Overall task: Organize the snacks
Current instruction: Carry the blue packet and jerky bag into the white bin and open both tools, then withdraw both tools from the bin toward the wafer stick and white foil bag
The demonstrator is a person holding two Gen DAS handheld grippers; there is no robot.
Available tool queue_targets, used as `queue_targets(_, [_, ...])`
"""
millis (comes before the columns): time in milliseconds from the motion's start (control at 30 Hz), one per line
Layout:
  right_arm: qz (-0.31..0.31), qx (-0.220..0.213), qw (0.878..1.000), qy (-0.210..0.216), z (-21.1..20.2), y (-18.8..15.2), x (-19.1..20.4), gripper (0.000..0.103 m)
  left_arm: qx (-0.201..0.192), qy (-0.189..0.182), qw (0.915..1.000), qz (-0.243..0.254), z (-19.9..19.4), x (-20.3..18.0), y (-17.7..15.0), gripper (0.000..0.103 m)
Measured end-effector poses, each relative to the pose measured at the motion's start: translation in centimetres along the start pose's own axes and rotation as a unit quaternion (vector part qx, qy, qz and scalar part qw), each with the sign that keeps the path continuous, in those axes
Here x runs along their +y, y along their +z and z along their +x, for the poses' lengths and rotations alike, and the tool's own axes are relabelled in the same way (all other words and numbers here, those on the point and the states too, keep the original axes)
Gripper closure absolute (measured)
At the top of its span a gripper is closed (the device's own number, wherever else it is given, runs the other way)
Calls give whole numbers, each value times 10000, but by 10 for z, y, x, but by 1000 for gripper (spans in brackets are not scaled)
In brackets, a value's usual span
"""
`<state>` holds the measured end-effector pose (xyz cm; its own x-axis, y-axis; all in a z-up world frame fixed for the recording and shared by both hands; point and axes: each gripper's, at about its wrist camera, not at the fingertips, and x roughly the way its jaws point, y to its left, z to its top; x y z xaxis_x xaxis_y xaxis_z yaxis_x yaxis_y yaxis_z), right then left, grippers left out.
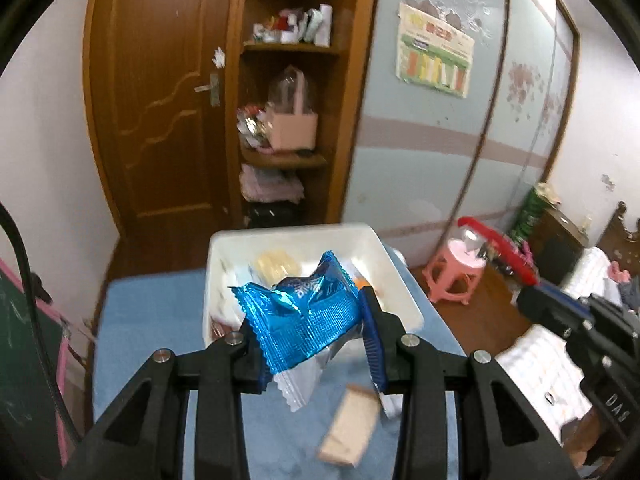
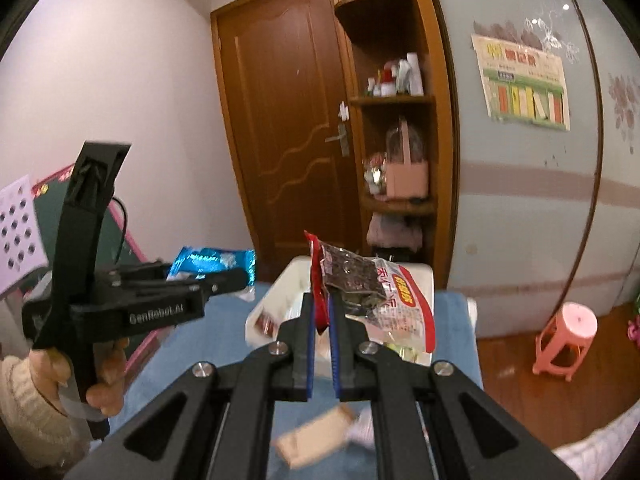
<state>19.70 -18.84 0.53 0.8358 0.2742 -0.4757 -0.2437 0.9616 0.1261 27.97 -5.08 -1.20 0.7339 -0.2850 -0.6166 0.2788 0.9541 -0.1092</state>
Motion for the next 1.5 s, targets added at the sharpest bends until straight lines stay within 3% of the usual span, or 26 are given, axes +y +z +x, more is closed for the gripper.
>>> queue_targets(233, [321,92,9994,-79,72,48,-22,97,259,-2,9996,-114,57,22,56,68])
queue_targets(500, [625,762,9951,-36,148,44,-49,94,358,123,9991,-200,120,25,69,63])
queue_targets(533, [681,930,9933,8,159,40,-53,94,388,142,9989,-210,129,26,67,58])
queue_targets(567, [751,1089,9912,70,166,36,-57,92,476,140,9986,-199,139,25,64,42])
queue_targets(633, [1022,1338,9855,185,180,26,-64,87,629,209,9975,-252,154,24,56,19])
queue_targets(667, [1122,1409,9834,231,183,21,-67,80,663,264,9970,-295,160,24,51,18])
queue_targets(833, [1085,1453,9832,190,177,5,-64,68,732,228,9964,-350,164,26,38,18])
queue_targets(1133, [807,1269,9886,-35,144,-2,-49,68,700,301,9960,-470,132,30,15,18])
queue_targets(1500, [497,1106,9925,-178,83,-6,-21,68,512,303,9981,-161,59,11,-4,18])
